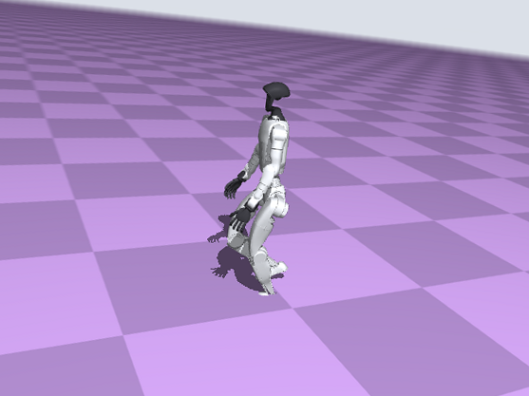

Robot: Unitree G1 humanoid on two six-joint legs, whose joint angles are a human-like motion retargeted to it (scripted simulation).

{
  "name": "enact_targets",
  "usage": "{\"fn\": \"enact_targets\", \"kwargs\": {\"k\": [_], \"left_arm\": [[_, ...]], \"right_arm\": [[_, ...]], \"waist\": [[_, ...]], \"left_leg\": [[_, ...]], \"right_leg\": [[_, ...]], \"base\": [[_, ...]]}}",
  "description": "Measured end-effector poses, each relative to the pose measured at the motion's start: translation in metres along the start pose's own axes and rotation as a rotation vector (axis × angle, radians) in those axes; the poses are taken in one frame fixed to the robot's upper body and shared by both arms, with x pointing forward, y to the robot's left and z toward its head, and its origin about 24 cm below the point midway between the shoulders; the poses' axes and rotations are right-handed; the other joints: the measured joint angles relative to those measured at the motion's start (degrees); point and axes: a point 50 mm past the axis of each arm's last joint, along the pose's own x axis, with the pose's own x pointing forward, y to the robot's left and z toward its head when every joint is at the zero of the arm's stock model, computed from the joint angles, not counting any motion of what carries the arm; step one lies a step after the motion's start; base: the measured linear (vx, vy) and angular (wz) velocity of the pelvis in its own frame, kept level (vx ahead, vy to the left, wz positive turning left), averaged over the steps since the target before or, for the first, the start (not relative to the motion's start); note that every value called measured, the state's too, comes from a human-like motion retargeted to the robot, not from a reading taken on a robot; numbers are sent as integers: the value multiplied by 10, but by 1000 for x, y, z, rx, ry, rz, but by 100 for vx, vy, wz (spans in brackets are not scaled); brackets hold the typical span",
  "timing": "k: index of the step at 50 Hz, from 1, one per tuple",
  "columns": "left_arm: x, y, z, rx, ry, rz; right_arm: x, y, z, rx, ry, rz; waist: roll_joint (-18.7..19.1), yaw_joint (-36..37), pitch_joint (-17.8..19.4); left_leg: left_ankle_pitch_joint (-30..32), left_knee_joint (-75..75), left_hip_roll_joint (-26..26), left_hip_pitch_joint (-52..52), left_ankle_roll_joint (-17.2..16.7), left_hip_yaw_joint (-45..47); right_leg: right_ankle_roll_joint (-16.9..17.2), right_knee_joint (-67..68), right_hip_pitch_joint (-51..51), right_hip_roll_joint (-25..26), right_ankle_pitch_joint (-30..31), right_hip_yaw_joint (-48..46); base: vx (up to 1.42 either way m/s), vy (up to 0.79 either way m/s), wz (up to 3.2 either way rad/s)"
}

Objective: Walk

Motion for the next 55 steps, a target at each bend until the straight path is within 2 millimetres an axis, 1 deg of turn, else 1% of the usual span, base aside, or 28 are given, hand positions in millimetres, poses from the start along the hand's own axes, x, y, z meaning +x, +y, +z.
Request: {"fn": "enact_targets", "kwargs": {"k": [2, 5, 7, 10, 12, 13, 15, 18, 20, 22, 23, 25, 27, 28, 30, 33, 36, 38, 40, 42, 45, 48, 50, 51, 52, 53, 55], "left_arm": [[-1, -6, -1, -2, 3, -11], [-3, -16, -4, 3, 1, -39], [-5, -23, -7, 14, -3, -64], [-8, -31, -12, 41, -5, -100], [-10, -36, -17, 55, 1, -117], [-11, -36, -18, 64, 0, -121], [-13, -38, -23, 66, 13, -129], [-17, -40, -35, 46, 49, -128], [-20, -40, -45, 27, 83, -126], [-21, -38, -51, 1, 109, -120], [-23, -39, -54, -6, 121, -118], [-22, -36, -54, -24, 127, -106], [-21, -36, -53, -39, 131, -93], [-19, -32, -49, -48, 125, -77], [-17, -29, -45, -72, 120, -54], [-13, -21, -38, -119, 106, -4], [-11, -14, -33, -168, 96, 40], [-9, -10, -29, -198, 88, 64], [-7, -5, -24, -222, 77, 87], [-5, 1, -18, -240, 60, 112], [-4, 8, -14, -259, 44, 149], [-3, 13, -13, -287, 53, 183], [-3, 14, -14, -293, 67, 191], [-3, 12, -15, -288, 75, 187], [-3, 11, -15, -281, 82, 182], [-2, 12, -13, -270, 84, 175], [-2, 7, -15, -241, 92, 151]], "right_arm": [[0, 1, 2, 7, -17, -7], [-2, 3, 1, 14, -19, -14], [-2, 4, -3, 17, -7, -20], [-4, 3, -10, 20, 24, -34], [-5, 3, -17, 15, 49, -40], [-5, 1, -20, 11, 60, -46], [-7, 0, -28, 1, 88, -49], [-10, -2, -39, -23, 123, -49], [-12, -2, -44, -42, 136, -43], [-12, -5, -44, -63, 131, -41], [-12, -5, -44, -69, 130, -41], [-10, -10, -39, -78, 110, -46], [-10, -11, -38, -83, 97, -53], [-9, -14, -33, -80, 83, -61], [-8, -15, -31, -74, 70, -69], [-7, -15, -26, -57, 49, -74], [-8, -13, -25, -44, 43, -66], [-8, -11, -26, -44, 45, -55], [-8, -9, -27, -52, 53, -42], [-9, -7, -30, -67, 65, -29], [-12, -2, -38, -90, 91, -15], [-15, 3, -45, -95, 122, -10], [-17, 8, -51, -94, 142, -6], [-18, 9, -53, -92, 149, -2], [-19, 11, -53, -89, 153, 1], [-18, 11, -52, -84, 151, 4], [-19, 14, -52, -79, 148, 12]], "waist": [[8, 1, 6], [20, 8, 13], [28, 16, 12], [40, 32, 4], [39, 35, -1], [48, 42, -5], [50, 45, -11], [56, 51, -18], [66, 58, -16], [104, 67, 2], [111, 71, 4], [137, 81, 13], [143, 89, 18], [145, 93, 22], [146, 102, 26], [136, 108, 36], [126, 109, 41], [120, 104, 40], [112, 94, 32], [105, 85, 24], [104, 81, 17], [88, 79, 9], [73, 72, 7], [63, 66, 7], [50, 60, 10], [30, 52, 17], [14, 35, 21]], "left_leg": [[-14, -13, 9, 33, -4, 1], [-32, -34, 25, 81, -10, 3], [-42, -48, 39, 107, -13, 7], [-56, -59, 64, 133, -19, 15], [-68, -33, 71, 140, -24, 22], [-71, -36, 85, 151, -27, 25], [-73, -6, 99, 157, -35, 36], [-60, 68, 117, 164, -51, 20], [-37, 137, 132, 160, -68, -4], [0, 242, 189, 152, -96, -23], [30, 292, 205, 139, -102, -23], [71, 392, 259, 99, -106, -30], [65, 460, 291, 57, -84, -26], [55, 479, 303, 29, -71, -27], [20, 498, 316, -17, -49, -25], [-22, 445, 297, -73, -31, -15], [-34, 338, 263, -112, -38, 2], [-20, 240, 232, -131, -54, 13], [7, 127, 196, -144, -73, 21], [32, 30, 164, -149, -84, 23], [39, 19, 147, -172, -88, 21], [64, 47, 131, -168, -74, 29], [73, 74, 116, -160, -61, 35], [70, 84, 105, -153, -53, 38], [70, 83, 90, -140, -44, 43], [74, 61, 67, -113, -34, 51], [58, 76, 49, -99, -20, 57]], "right_leg": [[-5, -48, -28, -3, -26, -26], [1, -150, -56, 3, -39, -66], [13, -236, -67, 17, -32, -88], [33, -376, -73, 52, -12, -114], [41, -409, -84, 57, -8, -113], [39, -457, -66, 78, 9, -121], [34, -449, -66, 84, 22, -117], [15, -400, -52, 106, 34, -102], [-3, -373, -32, 134, 36, -96], [-29, -397, 23, 196, 42, -113], [-39, -385, 29, 210, 33, -109], [-59, -416, 65, 260, 33, -111], [-69, -406, 81, 279, 14, -100], [-72, -428, 101, 290, 14, -94], [-74, -430, 124, 302, -2, -80], [-70, -458, 181, 303, -18, -52], [-61, -475, 224, 295, -37, -26], [-56, -487, 246, 285, -47, -12], [-52, -499, 261, 271, -57, -2], [-51, -495, 267, 259, -71, 5], [-53, -452, 270, 256, -102, 15], [-43, -402, 276, 234, -117, 13], [-26, -352, 278, 215, -108, 16], [-11, -318, 275, 203, -87, 18], [6, -281, 271, 186, -60, 20], [27, -235, 265, 158, -22, 22], [50, -149, 239, 123, 34, 16]], "base": [[48, -4, -74], [48, -7, -67], [48, -10, -67], [46, -12, -62], [45, -13, -41], [50, -14, -43], [50, -14, -30], [54, -17, -38], [55, -17, -70], [54, -16, -85], [52, -14, -77], [52, -13, -73], [53, -12, -64], [54, -12, -59], [54, -10, -60], [57, -7, -52], [59, -3, -53], [61, 1, -36], [61, 3, -16], [58, 4, -12], [57, 5, -34], [58, 7, -43], [54, 9, -18], [50, 9, 0], [47, 10, 13], [45, 9, 19], [42, 7, 18]]}}
